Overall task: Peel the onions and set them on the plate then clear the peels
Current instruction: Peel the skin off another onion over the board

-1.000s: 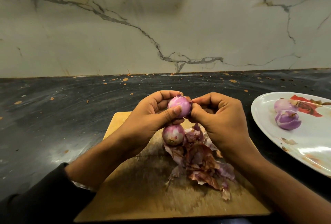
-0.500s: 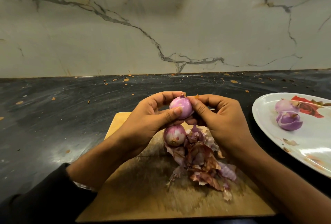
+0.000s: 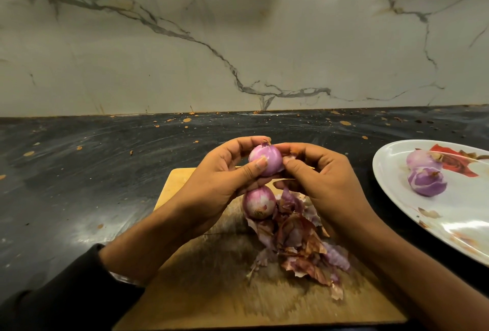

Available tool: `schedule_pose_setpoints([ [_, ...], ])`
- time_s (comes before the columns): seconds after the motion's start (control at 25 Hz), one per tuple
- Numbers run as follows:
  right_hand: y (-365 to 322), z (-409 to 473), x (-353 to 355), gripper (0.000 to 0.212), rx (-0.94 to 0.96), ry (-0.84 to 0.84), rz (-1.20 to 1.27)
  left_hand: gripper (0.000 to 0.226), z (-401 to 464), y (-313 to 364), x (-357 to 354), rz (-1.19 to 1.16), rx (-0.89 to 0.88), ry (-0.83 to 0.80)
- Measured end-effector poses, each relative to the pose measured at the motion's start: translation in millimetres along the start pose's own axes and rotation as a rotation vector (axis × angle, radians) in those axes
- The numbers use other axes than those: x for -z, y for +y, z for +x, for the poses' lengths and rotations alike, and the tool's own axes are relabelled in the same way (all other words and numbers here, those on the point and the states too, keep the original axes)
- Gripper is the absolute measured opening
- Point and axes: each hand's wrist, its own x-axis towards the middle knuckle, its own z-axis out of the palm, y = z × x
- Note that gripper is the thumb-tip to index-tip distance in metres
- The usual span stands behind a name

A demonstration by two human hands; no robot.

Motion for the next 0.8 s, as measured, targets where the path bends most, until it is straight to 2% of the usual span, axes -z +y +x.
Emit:
schedule_pose_setpoints([
  [0.16,-2.9,-0.5,1.3,0.023,-0.013,-0.037,0.033,0.044,0.4,0.1,0.6,0.007,0.003,0.000],
  [0.4,0.2,0.4,2.2,0.030,0.014,0.021,-0.043,0.043,1.0,-1.5,1.7,0.018,0.008,-0.015],
  [0.8,3.3,0.7,3.4,0.025,0.058,0.075,-0.097,0.042,0.7,-0.7,0.7,-0.020,0.036,-0.015],
])
